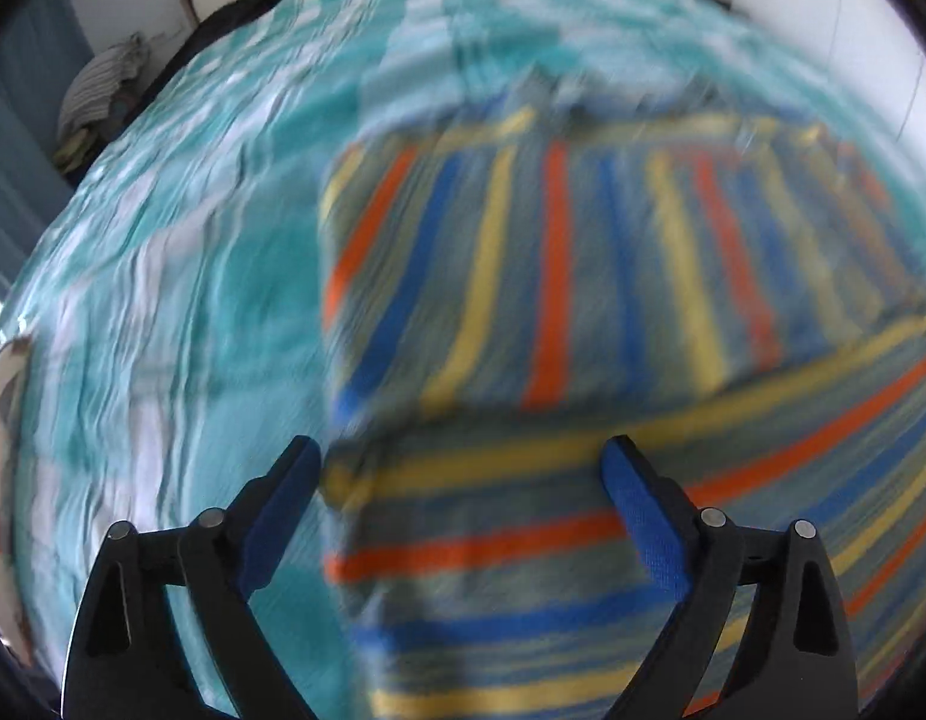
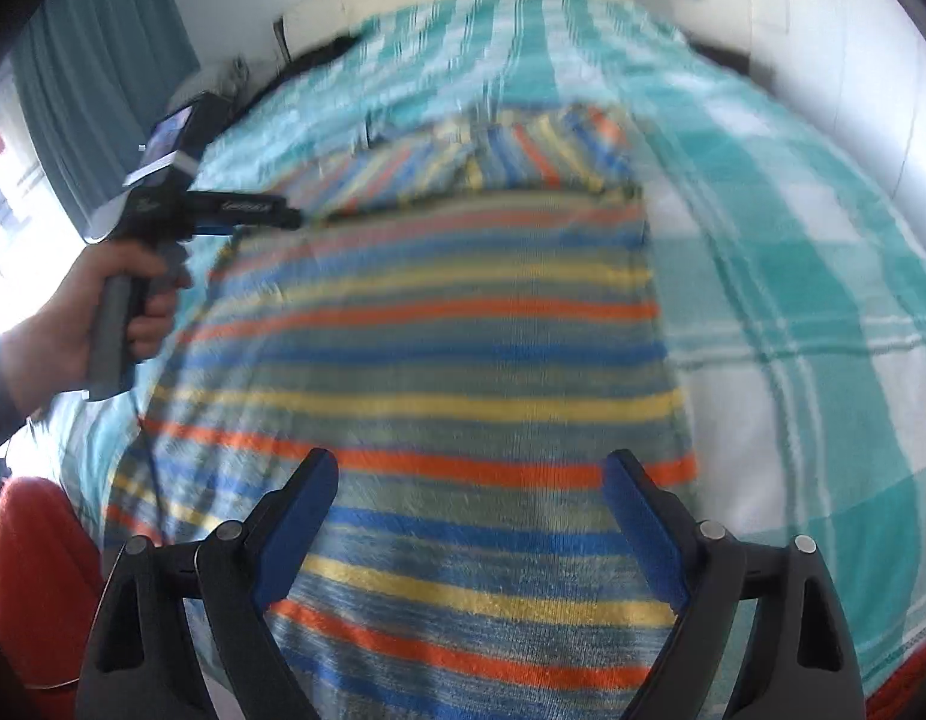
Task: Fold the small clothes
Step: 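Release the sleeve and lift both tools above the sweater, then grasp the sweater hem with the left tool while the right tool grasps the hem too, then lift the hem with both tools and fold it up onto the collar, then release the hem and lift both tools away from the folded sweater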
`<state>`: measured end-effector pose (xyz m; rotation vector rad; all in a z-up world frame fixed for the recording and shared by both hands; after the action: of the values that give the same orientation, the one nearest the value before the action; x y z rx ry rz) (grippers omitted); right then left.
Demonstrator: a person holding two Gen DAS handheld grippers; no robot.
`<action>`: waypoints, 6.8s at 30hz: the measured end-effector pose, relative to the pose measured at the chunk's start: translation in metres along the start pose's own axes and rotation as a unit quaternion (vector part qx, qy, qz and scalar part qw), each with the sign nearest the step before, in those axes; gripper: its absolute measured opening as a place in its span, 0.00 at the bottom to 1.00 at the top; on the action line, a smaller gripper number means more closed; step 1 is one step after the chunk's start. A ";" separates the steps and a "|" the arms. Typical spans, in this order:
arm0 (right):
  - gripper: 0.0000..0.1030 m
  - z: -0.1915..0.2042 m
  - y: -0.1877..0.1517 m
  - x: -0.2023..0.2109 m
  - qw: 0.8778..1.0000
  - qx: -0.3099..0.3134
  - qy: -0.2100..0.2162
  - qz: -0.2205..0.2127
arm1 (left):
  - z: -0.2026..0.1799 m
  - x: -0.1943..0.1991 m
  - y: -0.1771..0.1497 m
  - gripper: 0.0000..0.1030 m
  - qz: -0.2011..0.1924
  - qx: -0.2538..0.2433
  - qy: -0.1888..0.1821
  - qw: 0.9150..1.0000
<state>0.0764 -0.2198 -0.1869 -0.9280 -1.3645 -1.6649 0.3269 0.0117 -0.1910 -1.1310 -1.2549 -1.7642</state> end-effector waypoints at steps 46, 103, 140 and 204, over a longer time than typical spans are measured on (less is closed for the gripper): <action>0.98 -0.023 -0.041 0.075 0.987 0.036 -0.123 -0.092 | -0.008 0.147 -0.231 0.98 -0.056 0.048 0.011 0.997; 0.17 -0.057 -0.080 0.026 0.984 -0.064 0.016 0.168 | 0.015 0.081 -0.254 0.04 0.125 0.057 -0.085 0.987; 0.48 -0.174 0.314 -0.094 0.965 -0.219 0.135 -0.060 | 0.136 -0.035 0.144 0.64 0.002 0.293 -0.177 0.940; 0.58 -0.115 0.077 -0.004 0.997 0.023 0.003 -0.068 | 0.064 0.012 0.039 0.83 0.006 0.130 -0.095 0.987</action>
<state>0.1404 -0.3423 -0.1768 -0.8185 -1.4845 -1.7275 0.3736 0.0601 -0.1561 -1.1687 -1.5382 -1.4590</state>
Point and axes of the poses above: each gripper's, at about its wrist camera, not at the fingertips, and x roughly against the way its jaws point, z to its left, y to its top, the point moved 2 cm from there along -x, roughly the way its jaws point, and after that the axes turned 7 degrees about z, right-handed, at the moved point
